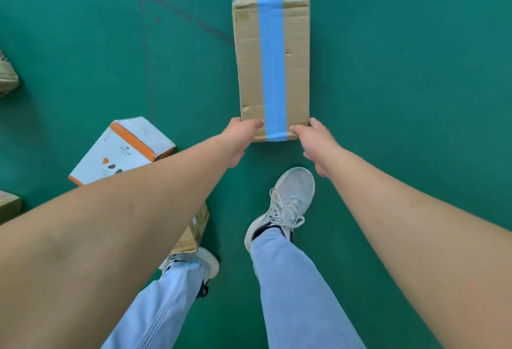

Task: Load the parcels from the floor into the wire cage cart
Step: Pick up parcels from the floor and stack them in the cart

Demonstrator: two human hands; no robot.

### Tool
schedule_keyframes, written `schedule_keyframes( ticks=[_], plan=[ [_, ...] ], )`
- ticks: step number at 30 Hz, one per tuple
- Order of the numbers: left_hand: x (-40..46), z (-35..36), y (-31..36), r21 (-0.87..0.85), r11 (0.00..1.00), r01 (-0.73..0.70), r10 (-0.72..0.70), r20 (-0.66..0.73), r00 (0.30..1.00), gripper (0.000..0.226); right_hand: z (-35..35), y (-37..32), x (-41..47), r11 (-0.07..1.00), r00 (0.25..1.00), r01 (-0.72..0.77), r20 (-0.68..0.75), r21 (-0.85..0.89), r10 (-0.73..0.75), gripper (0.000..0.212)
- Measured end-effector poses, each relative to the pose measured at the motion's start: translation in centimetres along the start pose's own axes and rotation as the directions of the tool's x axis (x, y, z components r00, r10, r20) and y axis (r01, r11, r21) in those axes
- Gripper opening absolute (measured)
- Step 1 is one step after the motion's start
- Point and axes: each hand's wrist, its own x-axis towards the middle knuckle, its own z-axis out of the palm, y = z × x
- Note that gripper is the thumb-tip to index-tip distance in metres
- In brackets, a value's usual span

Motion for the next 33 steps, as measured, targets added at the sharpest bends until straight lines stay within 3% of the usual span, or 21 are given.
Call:
schedule_keyframes(
  ticks=[6, 11, 15, 19, 28, 33],
  plan=[
    [-6.3, -2.0, -0.2, -0.106, 0.994, -0.008, 0.007, -0.012, 1.000, 0.063, -0.4, 0.2, -6.5, 0.988, 0.997, 0.008, -0.078, 0.153, 0.004, 0.057],
    [-14.3, -4.0, 0.1, -0.214, 0.977, 0.014, -0.013, 0.004, 1.000, 0.048, -0.8, -0.1, -14.5, 0.869, 0.979, -0.206, 0.102, 0.450, 0.179, 0.033],
    [-22.7, -5.4, 0.6, -0.184, 0.983, 0.027, -0.032, -0.025, 0.999, 0.050, -0.7, 0.4, -23.5, 0.798, 0.974, -0.224, 0.097, 0.560, 0.206, 0.026],
    [-32.6, -6.9, 0.3, -0.062, 0.997, -0.037, 0.038, 0.011, 0.999, 0.047, -1.2, 1.4, -33.2, 0.718, 0.964, -0.263, 0.147, 0.645, 0.221, 0.032],
    [-55.2, -9.8, -3.4, 0.069, 0.979, -0.190, 0.175, 0.176, 0.969, 0.043, 0.0, 3.9, -56.5, 0.618, 0.994, -0.062, -0.010, 0.784, 0.113, 0.042],
    [-65.5, -12.3, -8.4, 0.215, 0.928, -0.304, 0.242, 0.273, 0.931, 0.043, 4.6, 9.7, -68.4, 0.381, 0.981, 0.097, -0.153, 0.919, 0.119, 0.047]
  ],
)
